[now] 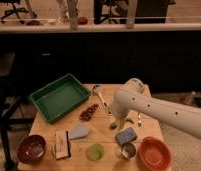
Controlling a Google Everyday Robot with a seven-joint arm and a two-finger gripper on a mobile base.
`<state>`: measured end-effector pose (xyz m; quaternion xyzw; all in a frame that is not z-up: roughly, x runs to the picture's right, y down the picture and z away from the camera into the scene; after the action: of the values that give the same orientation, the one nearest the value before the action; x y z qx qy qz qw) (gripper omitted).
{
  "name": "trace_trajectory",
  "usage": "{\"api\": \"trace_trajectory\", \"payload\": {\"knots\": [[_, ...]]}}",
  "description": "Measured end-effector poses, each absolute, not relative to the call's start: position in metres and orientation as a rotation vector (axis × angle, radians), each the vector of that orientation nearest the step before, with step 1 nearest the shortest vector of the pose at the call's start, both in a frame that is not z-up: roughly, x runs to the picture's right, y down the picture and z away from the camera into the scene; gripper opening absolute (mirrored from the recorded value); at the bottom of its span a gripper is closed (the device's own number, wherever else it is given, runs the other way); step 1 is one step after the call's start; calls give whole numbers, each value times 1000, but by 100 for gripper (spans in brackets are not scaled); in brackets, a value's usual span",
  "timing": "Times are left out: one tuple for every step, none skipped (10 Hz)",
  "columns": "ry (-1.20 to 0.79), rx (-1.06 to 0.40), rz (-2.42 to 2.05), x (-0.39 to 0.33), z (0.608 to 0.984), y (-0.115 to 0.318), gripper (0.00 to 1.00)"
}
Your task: Place pepper in tray
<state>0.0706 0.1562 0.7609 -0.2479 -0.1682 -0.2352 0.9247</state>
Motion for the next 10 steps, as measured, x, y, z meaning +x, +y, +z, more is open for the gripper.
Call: {"api": "trace_trajectory", "payload": {"knots": [[-357,-510,-501,65,770,158,80],[-365,-515,-510,61,776,159,80],[-374,-522,-529,55,786,160,80],[-384,-528,-546,49,793,160,80],[-394,-532,-558,44,799,160,80],[-402,-537,-570,43,806,161,80],[-416,-546,-580,46,817,164,80],[-428,-554,-583,51,825,167,80],[-437,-562,-582,59,831,171,80],[-446,-571,-578,72,838,174,80]]}}
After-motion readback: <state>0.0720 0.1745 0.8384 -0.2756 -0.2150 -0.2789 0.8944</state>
